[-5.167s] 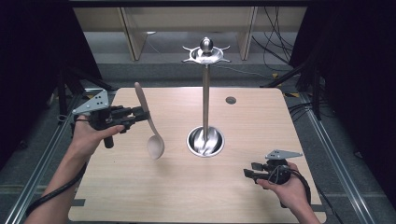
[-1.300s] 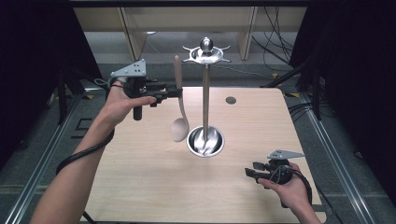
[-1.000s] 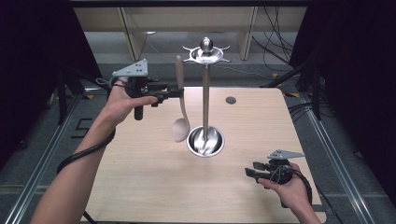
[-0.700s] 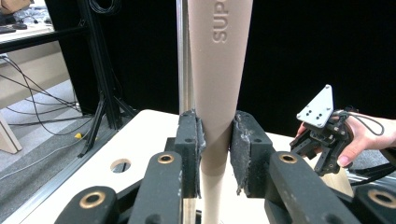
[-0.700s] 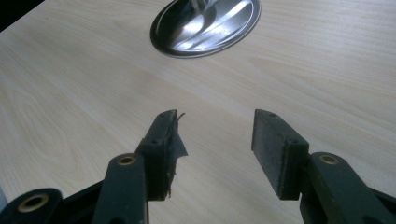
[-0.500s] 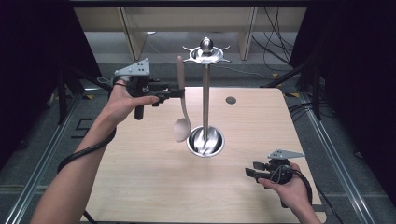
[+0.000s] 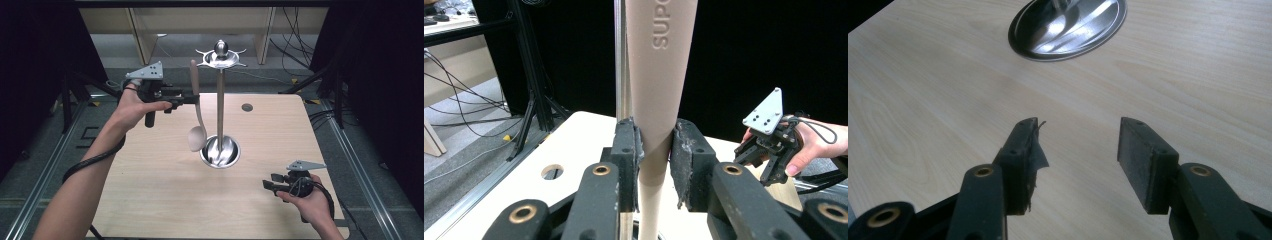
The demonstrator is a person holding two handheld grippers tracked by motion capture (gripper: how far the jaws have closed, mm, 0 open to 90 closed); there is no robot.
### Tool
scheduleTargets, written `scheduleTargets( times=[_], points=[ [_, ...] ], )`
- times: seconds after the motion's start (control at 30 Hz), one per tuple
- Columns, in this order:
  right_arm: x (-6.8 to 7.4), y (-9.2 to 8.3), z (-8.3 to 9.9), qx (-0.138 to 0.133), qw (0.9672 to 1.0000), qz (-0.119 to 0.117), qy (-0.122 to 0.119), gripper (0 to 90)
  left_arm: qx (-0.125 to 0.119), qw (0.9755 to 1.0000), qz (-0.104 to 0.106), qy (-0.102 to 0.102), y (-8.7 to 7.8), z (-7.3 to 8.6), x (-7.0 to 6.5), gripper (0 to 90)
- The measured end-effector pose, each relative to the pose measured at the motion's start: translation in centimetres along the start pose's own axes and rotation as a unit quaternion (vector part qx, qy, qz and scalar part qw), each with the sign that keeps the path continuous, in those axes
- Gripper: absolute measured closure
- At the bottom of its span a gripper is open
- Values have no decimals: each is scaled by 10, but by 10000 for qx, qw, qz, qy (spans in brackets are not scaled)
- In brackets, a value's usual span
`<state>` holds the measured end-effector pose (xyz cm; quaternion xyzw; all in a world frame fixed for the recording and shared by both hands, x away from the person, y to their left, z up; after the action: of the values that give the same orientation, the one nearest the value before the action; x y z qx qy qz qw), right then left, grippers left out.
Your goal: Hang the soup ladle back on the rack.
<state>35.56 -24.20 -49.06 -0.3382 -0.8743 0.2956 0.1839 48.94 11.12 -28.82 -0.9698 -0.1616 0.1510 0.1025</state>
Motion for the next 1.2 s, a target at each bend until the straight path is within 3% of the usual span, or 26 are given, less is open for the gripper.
scheduleTargets(
  times=[0.03, 0.07, 0.2, 0.7, 0.73, 0.8, 0.87, 1.03, 1.1, 1.13, 1.2],
  points=[
    [0, 0, 0, -16, 10000, 0, 2, 515, -22, 10000, 27, -25, 0, 0, 0, 727],
    [-3, -1, 0, -21, 9998, 75, -183, 515, -23, 10000, 40, -40, 0, 1, 0, 727],
    [-4, -1, 0, -22, 9997, 119, -211, 515, -1, 10000, 43, -62, 1, 1, 0, 727],
    [-4, -1, 1, 33, 9997, 122, -202, 515, 31, 9999, 76, -111, 11, -3, 0, 727],
    [-1, -1, 1, 54, 10000, 51, -57, 515, 32, 9999, 78, -115, 11, -3, 0, 726],
    [0, 0, 0, 1, 10000, 20, -17, 515, 40, 9999, 87, -126, 12, -3, 0, 727],
    [-3, -1, 1, 32, 9997, 117, -204, 515, 50, 9998, 113, -160, 11, -3, 0, 727],
    [-4, -1, 1, 33, 9997, 122, -202, 515, 96, 9997, 90, -221, 8, -3, 0, 726],
    [0, 0, 0, 4, 10000, 23, -13, 514, 103, 9996, 82, -259, 6, -3, 1, 725],
    [-3, -1, 0, 21, 9997, 123, -202, 514, 111, 9995, 89, -289, 6, -3, 1, 725],
    [-3, -1, 1, 23, 9997, 124, -200, 514, 134, 9992, 141, -354, 4, -3, 1, 723]
  ],
)
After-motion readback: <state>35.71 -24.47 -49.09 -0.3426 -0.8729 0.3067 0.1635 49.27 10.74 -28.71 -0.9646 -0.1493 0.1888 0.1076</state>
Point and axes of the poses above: each handheld gripper's, and its own axes: y roughly forward along the jaws, z roughly out of its underside, x roughly to its left, the point moved 4 cm from there along y, roughly forward along the jaws, and after that the axes turned 13 degrees about -y, right-handed, at the moved point
